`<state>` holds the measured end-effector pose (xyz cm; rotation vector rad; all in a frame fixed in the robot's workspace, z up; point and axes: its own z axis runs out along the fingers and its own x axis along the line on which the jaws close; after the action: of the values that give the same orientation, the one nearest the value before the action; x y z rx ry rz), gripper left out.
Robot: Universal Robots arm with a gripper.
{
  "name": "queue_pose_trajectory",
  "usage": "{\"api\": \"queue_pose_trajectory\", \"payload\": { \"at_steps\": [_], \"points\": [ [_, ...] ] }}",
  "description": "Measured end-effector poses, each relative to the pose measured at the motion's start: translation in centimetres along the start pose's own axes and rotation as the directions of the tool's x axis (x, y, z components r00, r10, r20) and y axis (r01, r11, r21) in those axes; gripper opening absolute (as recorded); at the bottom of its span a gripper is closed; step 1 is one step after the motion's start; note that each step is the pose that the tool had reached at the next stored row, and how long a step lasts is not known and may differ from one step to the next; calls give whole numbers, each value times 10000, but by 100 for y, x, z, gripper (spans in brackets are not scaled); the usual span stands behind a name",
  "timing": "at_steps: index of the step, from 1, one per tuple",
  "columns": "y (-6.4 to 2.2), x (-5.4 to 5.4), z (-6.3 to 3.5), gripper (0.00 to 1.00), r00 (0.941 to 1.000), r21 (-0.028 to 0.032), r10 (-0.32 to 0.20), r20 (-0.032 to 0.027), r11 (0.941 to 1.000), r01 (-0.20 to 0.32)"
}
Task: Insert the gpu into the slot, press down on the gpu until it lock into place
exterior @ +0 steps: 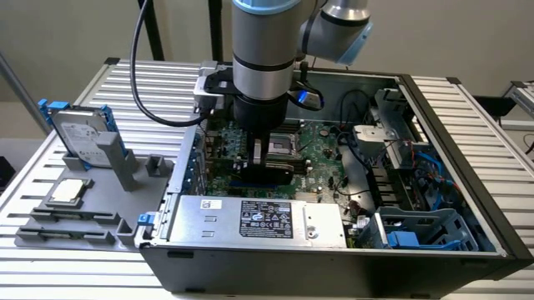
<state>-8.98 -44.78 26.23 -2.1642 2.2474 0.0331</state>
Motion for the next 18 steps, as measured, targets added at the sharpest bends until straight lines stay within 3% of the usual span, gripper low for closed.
{"api": "queue_pose_trajectory", "payload": {
  "at_steps": [11, 18],
  "points": [
    [0, 0, 1, 26, 10000, -211, 6, -1, 9998, -6],
    [-21, -1, -10, 26, 10000, -249, 9, -6, 9997, -9]
  ]
}}
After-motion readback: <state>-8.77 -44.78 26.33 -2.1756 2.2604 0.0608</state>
